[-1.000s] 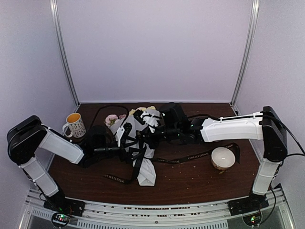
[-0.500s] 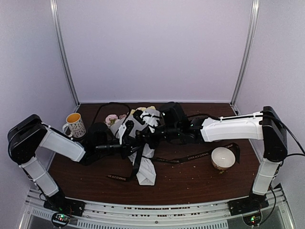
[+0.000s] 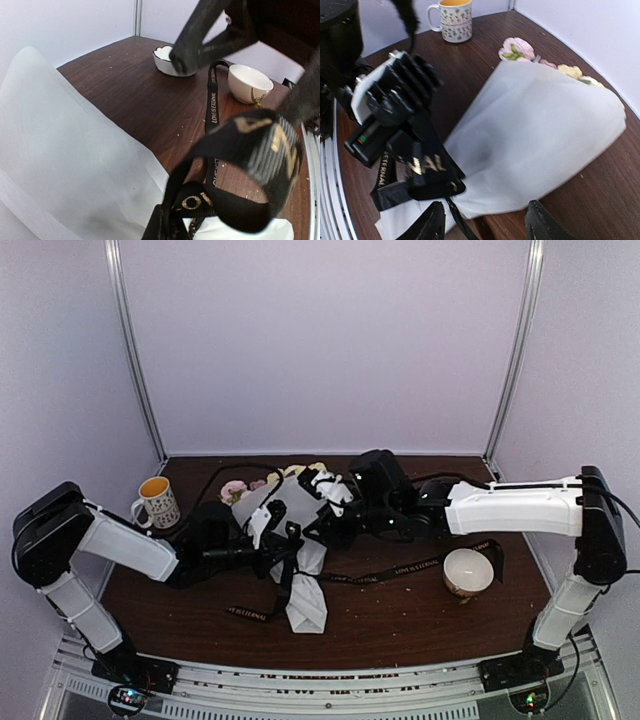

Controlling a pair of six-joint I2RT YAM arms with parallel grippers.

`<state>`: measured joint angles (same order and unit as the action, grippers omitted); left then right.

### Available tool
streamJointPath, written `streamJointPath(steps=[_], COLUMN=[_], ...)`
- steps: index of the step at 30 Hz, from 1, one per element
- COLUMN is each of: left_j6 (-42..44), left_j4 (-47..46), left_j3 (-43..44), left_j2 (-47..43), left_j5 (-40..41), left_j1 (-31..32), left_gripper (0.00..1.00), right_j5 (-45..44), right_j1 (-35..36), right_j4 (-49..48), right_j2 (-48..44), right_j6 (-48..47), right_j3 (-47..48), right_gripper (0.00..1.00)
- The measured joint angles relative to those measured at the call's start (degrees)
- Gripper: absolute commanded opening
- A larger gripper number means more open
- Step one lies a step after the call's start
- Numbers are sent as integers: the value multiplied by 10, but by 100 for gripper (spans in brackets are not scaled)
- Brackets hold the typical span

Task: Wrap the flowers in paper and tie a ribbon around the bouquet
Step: Pass from the right arm to the left, then pick up the right side of the half-tied ribbon from the center of the board.

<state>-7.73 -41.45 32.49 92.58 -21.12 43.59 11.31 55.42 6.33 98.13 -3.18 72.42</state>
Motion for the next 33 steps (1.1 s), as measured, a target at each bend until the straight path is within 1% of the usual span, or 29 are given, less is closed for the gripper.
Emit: streamJointPath(steps=[3, 6, 9, 12, 15, 16, 19, 20, 21, 23, 25, 28, 33], left_j6=[29, 50, 68, 83, 92, 94, 97, 97, 98, 98, 98, 98, 98], left_j4=[33, 55, 72, 92, 103, 105, 116, 117, 118, 120, 125, 133, 137], left_j3=[1, 1, 1, 3, 3, 3, 7, 8, 8, 9, 10, 14, 18], left_j2=[-15, -32, -44, -47, -47, -47, -47, -47, -47, -47, -47, -47, -47], left_j5=[39, 66, 89, 111, 122, 124, 129, 131, 132, 134, 135, 135, 137], left_j1=[24, 40, 47, 56, 63, 64, 64, 64, 64, 65, 66, 68, 70], left_gripper=[0, 0, 0, 0, 0, 0, 0, 0, 0, 0, 0, 0, 0], right_j5=[-64, -134, -172, -184, -169, -153, -118, -104, -82, -67, -50, -36, -40], right_j1=[-1, -11, -54, -103, -134, -145, -163, -170, -175, -181, -184, -184, -181], right_j4=[37, 93, 163, 234, 298, 329, 372, 389, 413, 430, 456, 465, 480], right_j2=[-54, -93, -98, -94, -82, -69, -29, -13, 12, 31, 69, 117, 151], right_j6=[3, 21, 56, 79, 83, 83, 76, 70, 57, 48, 31, 11, -14], right_j3=[-42, -72, -74, -76, -71, -61, -38, -30, -18, -8, 23, 53, 55], right_gripper=[69, 69, 70, 76, 76, 76, 77, 78, 83, 91, 97, 97, 94])
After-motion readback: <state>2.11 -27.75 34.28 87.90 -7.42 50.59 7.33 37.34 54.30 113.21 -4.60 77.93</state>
